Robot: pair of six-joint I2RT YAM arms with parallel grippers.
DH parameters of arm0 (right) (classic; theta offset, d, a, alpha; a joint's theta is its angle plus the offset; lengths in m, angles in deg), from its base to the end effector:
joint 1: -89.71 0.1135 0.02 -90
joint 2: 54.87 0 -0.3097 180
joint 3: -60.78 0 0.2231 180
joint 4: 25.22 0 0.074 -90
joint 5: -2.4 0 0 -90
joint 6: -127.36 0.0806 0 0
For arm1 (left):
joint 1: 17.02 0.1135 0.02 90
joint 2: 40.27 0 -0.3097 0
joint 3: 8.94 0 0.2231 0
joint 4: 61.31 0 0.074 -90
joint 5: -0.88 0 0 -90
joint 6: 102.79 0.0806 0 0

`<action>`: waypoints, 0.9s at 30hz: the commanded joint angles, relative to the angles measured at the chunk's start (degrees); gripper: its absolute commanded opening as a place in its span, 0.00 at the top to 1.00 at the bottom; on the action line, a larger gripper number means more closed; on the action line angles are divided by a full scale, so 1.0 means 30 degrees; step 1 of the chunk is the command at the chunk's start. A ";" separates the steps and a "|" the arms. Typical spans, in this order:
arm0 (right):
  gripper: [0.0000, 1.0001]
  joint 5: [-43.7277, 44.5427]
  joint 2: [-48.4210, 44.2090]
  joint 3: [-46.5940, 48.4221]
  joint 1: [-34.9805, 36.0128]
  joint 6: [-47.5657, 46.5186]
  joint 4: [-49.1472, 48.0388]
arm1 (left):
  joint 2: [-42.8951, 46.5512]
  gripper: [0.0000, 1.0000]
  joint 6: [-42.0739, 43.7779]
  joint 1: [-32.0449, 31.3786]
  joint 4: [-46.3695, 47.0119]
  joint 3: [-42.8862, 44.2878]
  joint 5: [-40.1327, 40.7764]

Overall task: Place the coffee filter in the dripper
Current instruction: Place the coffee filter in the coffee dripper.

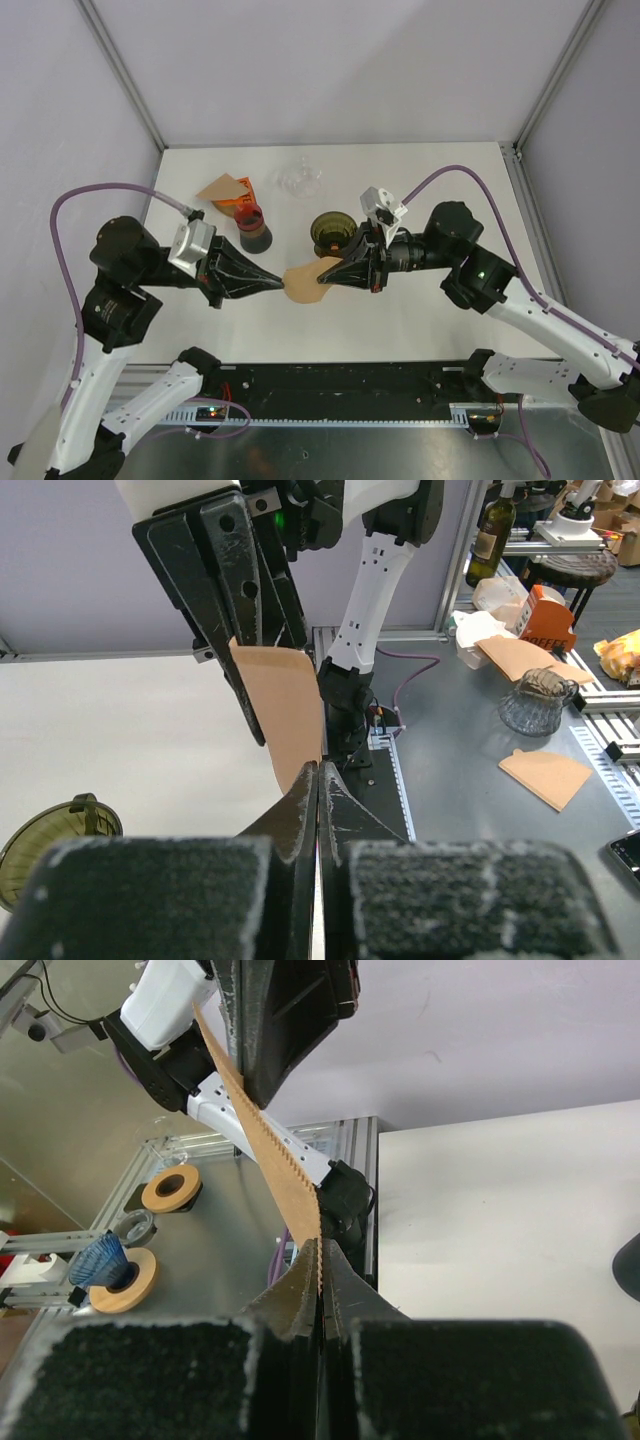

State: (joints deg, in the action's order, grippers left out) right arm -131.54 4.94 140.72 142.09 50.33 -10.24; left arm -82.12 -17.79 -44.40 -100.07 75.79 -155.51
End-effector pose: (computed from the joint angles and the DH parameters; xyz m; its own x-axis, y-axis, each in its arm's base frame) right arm 0.0810 0.1967 0.4698 -0.1693 0.0451 -0.9845 -0.9792 -0.1211 0.1628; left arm 0.0182 -0.0926 0.4796 -0.0232 -0.0273 -0.9994 0.9975 -0.0673 -0.0213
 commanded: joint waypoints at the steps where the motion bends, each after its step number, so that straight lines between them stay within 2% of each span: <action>1: 1.00 0.0146 -0.0598 0.0659 0.0026 -0.0288 -0.0136 | -0.0225 1.00 0.0711 -0.0133 0.0006 0.0410 0.0343; 7: 1.00 0.0057 -0.0644 0.0645 -0.0076 -0.0394 0.0047 | -0.0550 0.99 0.2655 -0.0111 -0.1526 0.1405 0.0625; 13: 1.00 -0.0028 -0.0629 0.0645 -0.0158 -0.0422 0.0066 | -0.0826 0.92 0.2480 -0.0113 -0.2265 0.1480 -0.0146; 19: 1.00 -0.0008 -0.0723 0.0645 -0.0226 -0.0404 0.0118 | -0.0947 0.95 0.2675 -0.0104 -0.2775 0.1558 -0.0371; 27: 1.00 0.0173 -0.0898 0.0645 -0.0236 -0.0687 0.0914 | -0.1083 0.92 0.3249 -0.0103 -0.3412 0.2315 0.0007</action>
State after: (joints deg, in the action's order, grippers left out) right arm -131.57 3.87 140.72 141.59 49.22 -8.64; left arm -85.11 -9.76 -44.40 -109.53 79.26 -155.49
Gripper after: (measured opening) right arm 0.009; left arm 0.071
